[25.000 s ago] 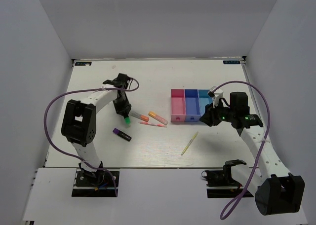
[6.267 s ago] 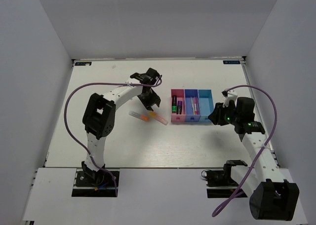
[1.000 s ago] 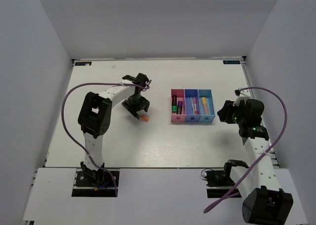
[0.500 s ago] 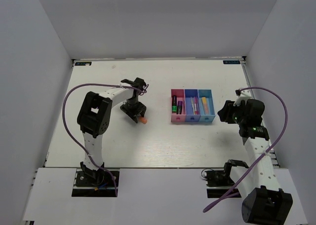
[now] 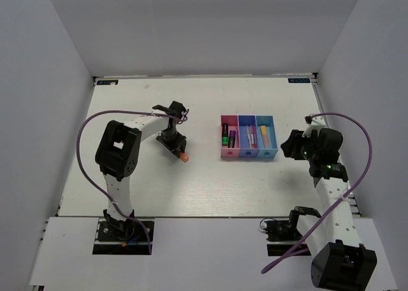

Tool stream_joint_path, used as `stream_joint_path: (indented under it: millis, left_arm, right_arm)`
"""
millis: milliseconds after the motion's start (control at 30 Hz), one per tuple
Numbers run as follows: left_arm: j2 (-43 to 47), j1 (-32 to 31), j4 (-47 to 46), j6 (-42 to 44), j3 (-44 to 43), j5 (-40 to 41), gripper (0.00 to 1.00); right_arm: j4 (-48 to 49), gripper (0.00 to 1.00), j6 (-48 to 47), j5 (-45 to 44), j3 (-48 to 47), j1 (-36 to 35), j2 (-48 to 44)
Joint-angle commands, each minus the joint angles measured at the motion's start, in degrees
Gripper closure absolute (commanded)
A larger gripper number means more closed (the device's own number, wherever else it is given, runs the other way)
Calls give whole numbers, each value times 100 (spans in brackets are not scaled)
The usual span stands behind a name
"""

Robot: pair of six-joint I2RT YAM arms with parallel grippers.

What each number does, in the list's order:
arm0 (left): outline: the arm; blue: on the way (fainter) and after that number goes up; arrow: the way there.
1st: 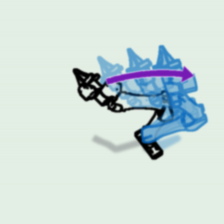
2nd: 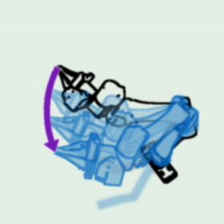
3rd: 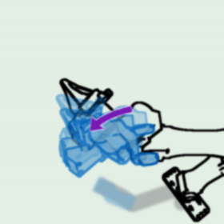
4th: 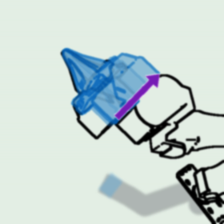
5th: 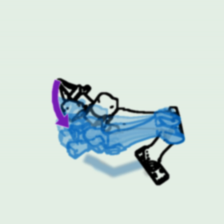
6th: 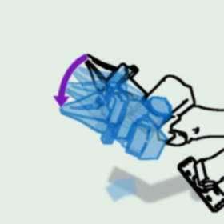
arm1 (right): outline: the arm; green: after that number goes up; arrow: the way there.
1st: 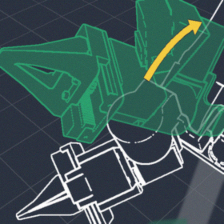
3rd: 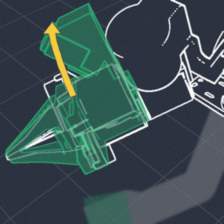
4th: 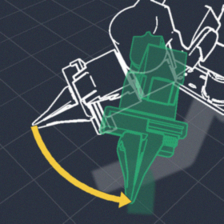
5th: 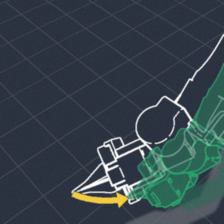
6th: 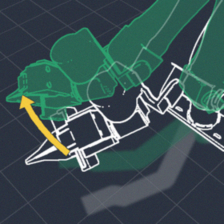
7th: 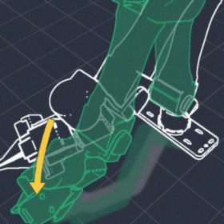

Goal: Sort the stationery into containers
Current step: Pick up the pen from the center of the board, then place the pen in the storage box.

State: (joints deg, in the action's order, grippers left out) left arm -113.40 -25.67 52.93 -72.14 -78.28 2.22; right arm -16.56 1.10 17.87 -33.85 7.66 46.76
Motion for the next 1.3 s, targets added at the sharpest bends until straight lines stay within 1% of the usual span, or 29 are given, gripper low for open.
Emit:
stream_joint_path:
  millis: [0,33,67,100,133,167,200,233,267,300,333,367,400,433,467,500,533,600,633,767,867,967,1067,1100,1133,1167,1200,1233,1267]
  left_arm:
    - [222,-183,-326,437,173,86,98]
    - [457,-384,-344,768,-27,112,100]
    - [547,-473,-362,771,-116,138,100]
    - [608,-561,-449,1180,-204,139,100]
    - [748,-849,-493,1298,-301,208,100]
    - [845,-956,-624,1569,-615,218,100]
    - [890,-1053,-730,1885,-705,174,100]
    - [977,-1341,-1210,2036,-932,34,100]
    - [996,-1422,-1484,2211,-978,-115,100]
    - [1022,-1588,-1713,2674,-1031,-212,100]
    - [892,-1677,-2272,2774,-1275,-718,100]
    - [803,-1782,-2469,2967,-1390,-914,100]
    - [733,-1862,-2637,3073,-1522,-1299,100]
    - [401,-1915,-2995,3100,-1924,-1651,100]
    - [154,-1968,-3112,3092,-2076,-1768,100]
    - [48,-1985,-3226,3083,-2216,-2047,100]
    - [-319,-1994,-3471,2979,-2618,-2146,100]
    - [-585,-2073,-3876,2899,-2902,-2444,99]
    - [-969,-2100,-3930,2838,-3356,-2463,95]
    - [-1551,-2214,-4333,2653,-4089,-2612,85]
    - [-1720,-2214,-4588,2407,-4169,-2569,82]
    - [-1843,-2223,-4625,2345,-4152,-2533,82]
    - [-1861,-2214,-4590,2327,-4011,-2516,79]
    - [-1869,-2214,-4598,2318,-3924,-2464,77]
    - [-1869,-2223,-4598,2310,-3845,-2446,77]
    - [-1869,-2232,-4598,2310,-3826,-2411,74]
    - [-1922,-2232,-4564,2283,-3783,-2393,67]
    - [-1957,-2232,-4502,2275,-3800,-2367,65]
    - [-1983,-2223,-4493,2274,-3809,-2366,65]
  right_arm:
    - [83,43,21,112,-61,43,-53]
    - [74,25,13,146,-61,51,-45]
    - [74,19,13,173,-61,43,-44]
    - [74,17,-5,234,-69,43,-36]
    - [30,17,-31,261,-78,43,-44]
    - [47,38,-40,287,-87,43,-36]
    - [39,57,-75,296,-78,51,-44]
    - [38,75,-75,279,-70,51,-44]
    - [65,92,-67,200,-52,51,-62]
    - [82,100,-84,182,-35,43,-88]
    - [100,100,-67,173,-34,43,-106]
    - [100,100,-66,112,-34,51,-115]
    - [109,96,-66,77,-34,51,-97]
    - [126,92,-66,59,-17,43,-106]
    - [118,88,-66,50,-26,51,-106]
    - [118,83,-66,41,-26,51,-106]
    - [118,83,-58,33,-34,51,-106]
    - [126,79,-40,41,-17,69,-123]
    - [126,79,-57,24,-17,69,-132]
    - [118,77,-31,41,-17,95,-150]
    - [126,75,-31,76,-17,104,-159]
    - [152,74,-31,59,-26,113,-185]
    - [135,72,-23,59,-34,122,-194]
    - [144,70,-31,50,-34,104,-185]
    - [127,68,-23,50,-43,113,-185]
    - [135,64,-14,50,-34,122,-202]
    - [144,62,-22,59,-34,122,-211]
    - [109,60,-22,59,-34,104,-220]
    - [135,55,-22,59,-34,121,-203]
